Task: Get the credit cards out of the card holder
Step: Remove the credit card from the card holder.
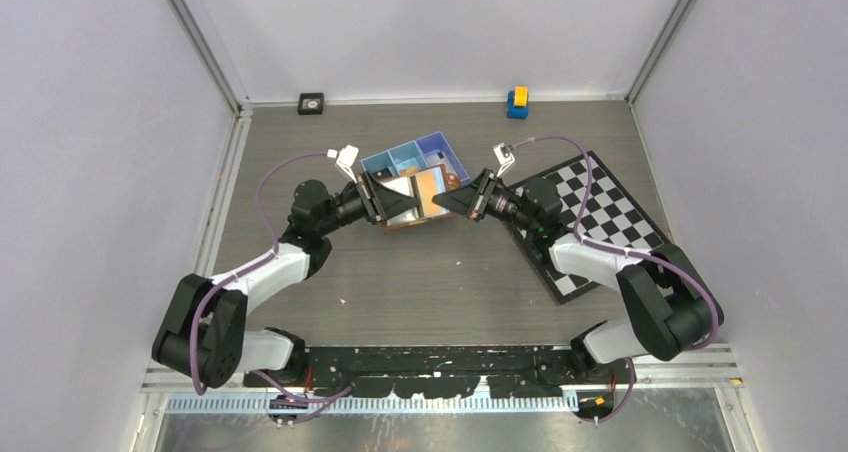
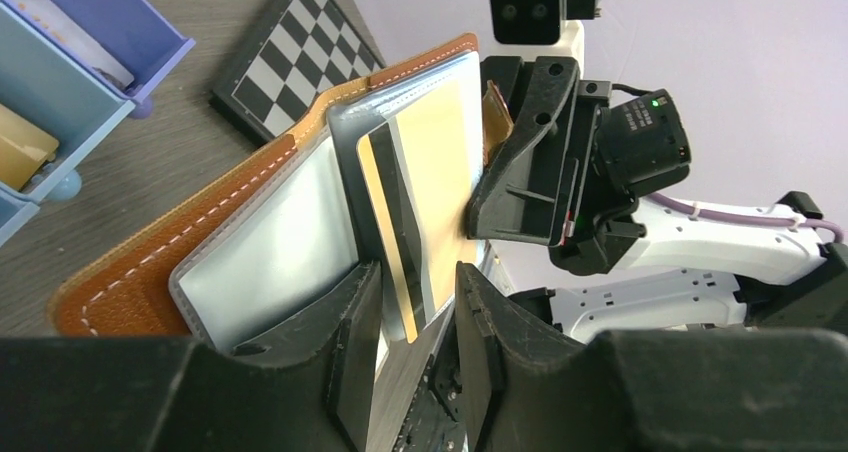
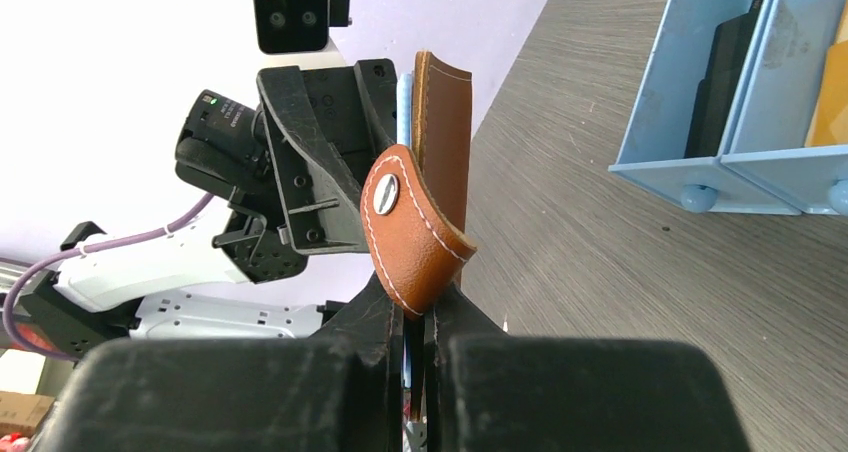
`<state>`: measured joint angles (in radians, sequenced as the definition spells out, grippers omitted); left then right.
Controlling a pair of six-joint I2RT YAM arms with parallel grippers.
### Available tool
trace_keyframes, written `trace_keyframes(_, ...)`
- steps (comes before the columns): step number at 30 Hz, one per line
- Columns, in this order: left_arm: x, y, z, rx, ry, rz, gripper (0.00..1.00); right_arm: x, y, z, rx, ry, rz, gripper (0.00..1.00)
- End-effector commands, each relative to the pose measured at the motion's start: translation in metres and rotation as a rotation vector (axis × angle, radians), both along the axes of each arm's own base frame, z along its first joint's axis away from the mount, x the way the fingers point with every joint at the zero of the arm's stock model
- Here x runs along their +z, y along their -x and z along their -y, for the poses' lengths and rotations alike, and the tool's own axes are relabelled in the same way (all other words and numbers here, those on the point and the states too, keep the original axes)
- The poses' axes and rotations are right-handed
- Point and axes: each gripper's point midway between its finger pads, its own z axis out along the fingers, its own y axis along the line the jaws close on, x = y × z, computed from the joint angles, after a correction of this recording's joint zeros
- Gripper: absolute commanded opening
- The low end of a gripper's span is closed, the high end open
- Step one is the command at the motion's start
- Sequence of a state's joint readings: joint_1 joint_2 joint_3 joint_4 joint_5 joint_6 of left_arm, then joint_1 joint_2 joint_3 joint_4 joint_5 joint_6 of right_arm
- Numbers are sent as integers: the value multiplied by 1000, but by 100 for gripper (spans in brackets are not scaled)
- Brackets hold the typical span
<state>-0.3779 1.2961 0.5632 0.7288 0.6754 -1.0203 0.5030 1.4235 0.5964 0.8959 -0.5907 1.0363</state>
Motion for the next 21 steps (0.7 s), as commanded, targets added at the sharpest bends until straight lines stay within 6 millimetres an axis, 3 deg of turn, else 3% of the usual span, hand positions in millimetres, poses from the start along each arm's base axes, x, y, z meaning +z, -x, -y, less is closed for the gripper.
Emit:
trace_keyframes(1, 26, 9, 0, -37, 64, 106, 31, 34, 11, -5, 60, -83, 103, 1)
trace_keyframes(9, 35, 13, -5, -14, 63, 161, 0, 23, 4, -7, 53, -54, 66, 7)
trace_keyframes(15, 30, 9, -10, 20, 42, 150, 0, 22, 1, -2, 26, -51, 62, 28)
trace_keyframes(18, 19, 2, -16, 60, 10, 109, 0, 23, -2, 5, -6, -58, 65, 30)
trace_keyframes(21, 4, -4, -17, 79, -41, 49, 0, 25, -5, 12, -30, -71, 59, 25)
